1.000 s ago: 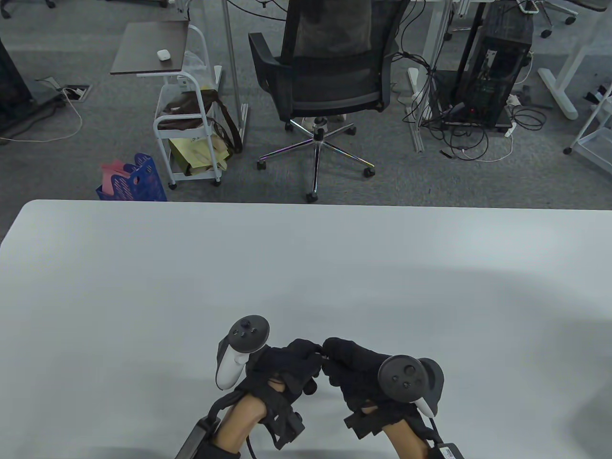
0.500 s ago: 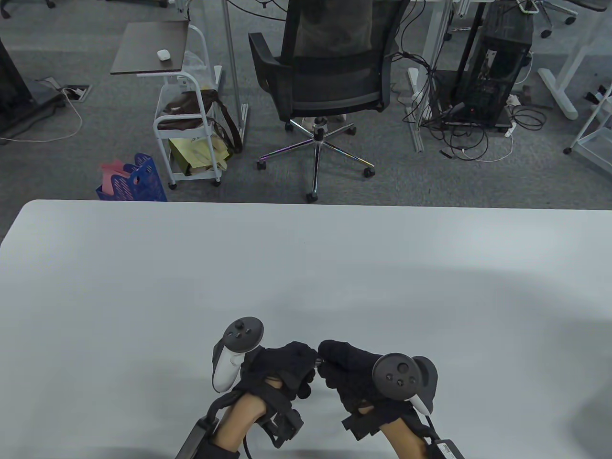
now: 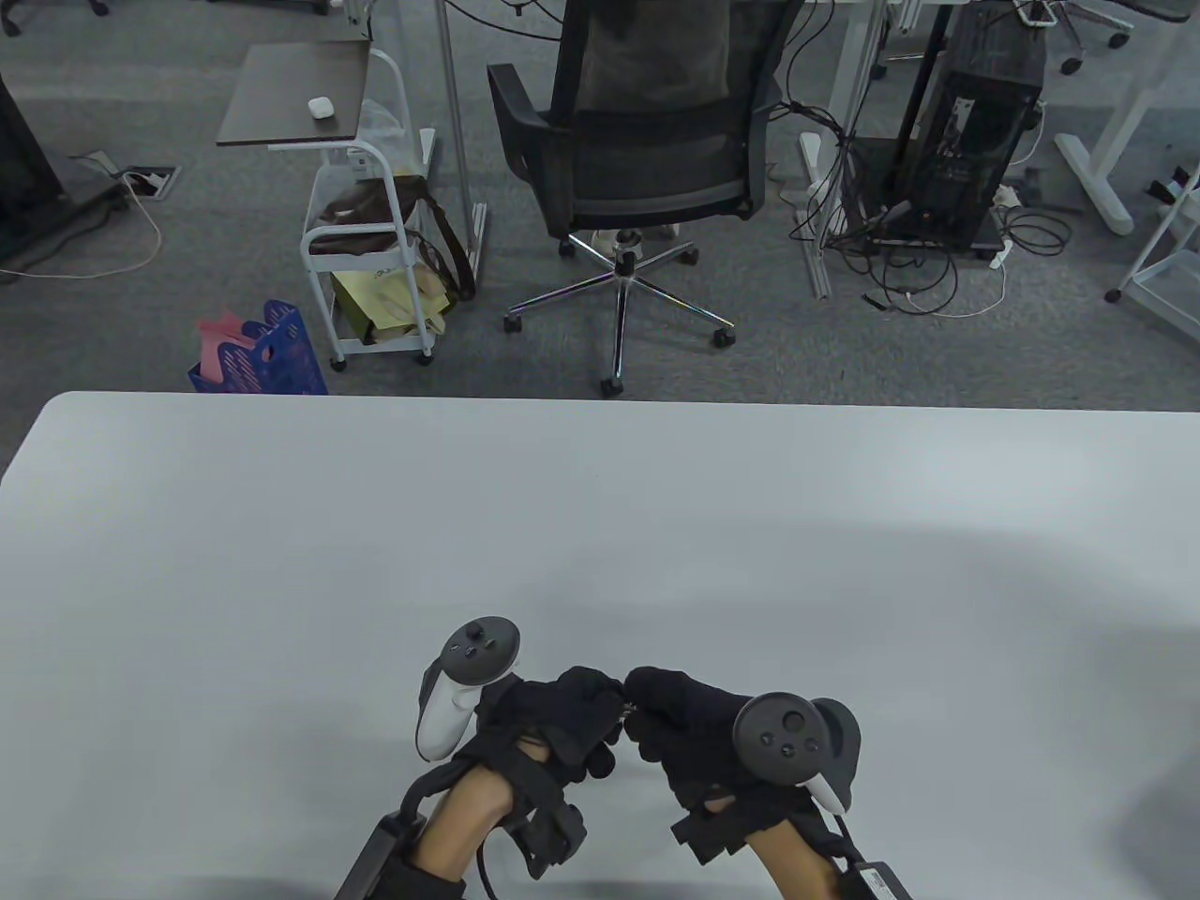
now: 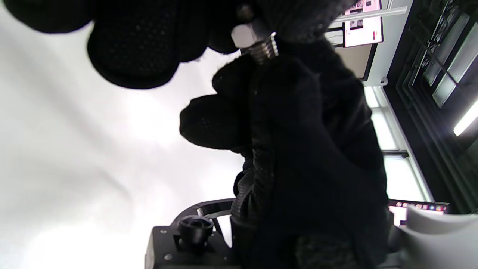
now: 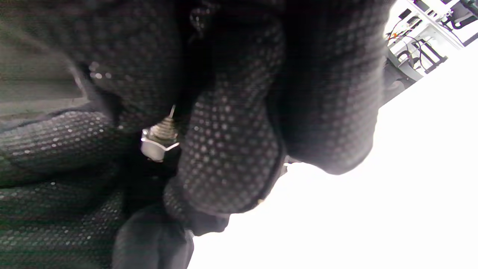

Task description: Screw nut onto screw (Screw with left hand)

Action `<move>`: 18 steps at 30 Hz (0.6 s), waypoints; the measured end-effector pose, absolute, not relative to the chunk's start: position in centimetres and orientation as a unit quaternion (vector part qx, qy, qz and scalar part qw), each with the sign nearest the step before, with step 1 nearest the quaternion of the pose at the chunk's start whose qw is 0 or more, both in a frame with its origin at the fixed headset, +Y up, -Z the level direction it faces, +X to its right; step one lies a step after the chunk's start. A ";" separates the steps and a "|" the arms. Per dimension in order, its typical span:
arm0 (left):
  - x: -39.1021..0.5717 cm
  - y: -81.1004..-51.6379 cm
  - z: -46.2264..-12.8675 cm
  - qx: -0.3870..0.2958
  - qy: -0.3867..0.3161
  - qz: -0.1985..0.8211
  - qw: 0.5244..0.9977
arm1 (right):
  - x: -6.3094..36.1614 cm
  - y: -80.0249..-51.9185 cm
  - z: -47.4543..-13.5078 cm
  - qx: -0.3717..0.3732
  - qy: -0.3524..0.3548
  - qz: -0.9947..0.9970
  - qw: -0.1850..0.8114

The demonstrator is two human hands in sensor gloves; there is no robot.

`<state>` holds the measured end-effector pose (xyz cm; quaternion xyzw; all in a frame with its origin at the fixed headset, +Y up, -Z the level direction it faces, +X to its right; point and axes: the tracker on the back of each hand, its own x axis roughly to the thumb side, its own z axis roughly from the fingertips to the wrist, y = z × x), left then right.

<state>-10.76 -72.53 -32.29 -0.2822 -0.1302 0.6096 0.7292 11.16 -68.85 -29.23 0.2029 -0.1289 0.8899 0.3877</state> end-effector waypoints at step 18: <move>-10.5 -71.8 -32.2 -0.240 -0.134 0.596 0.755 | 10.8 -68.9 -28.9 0.201 -0.129 0.894 0.380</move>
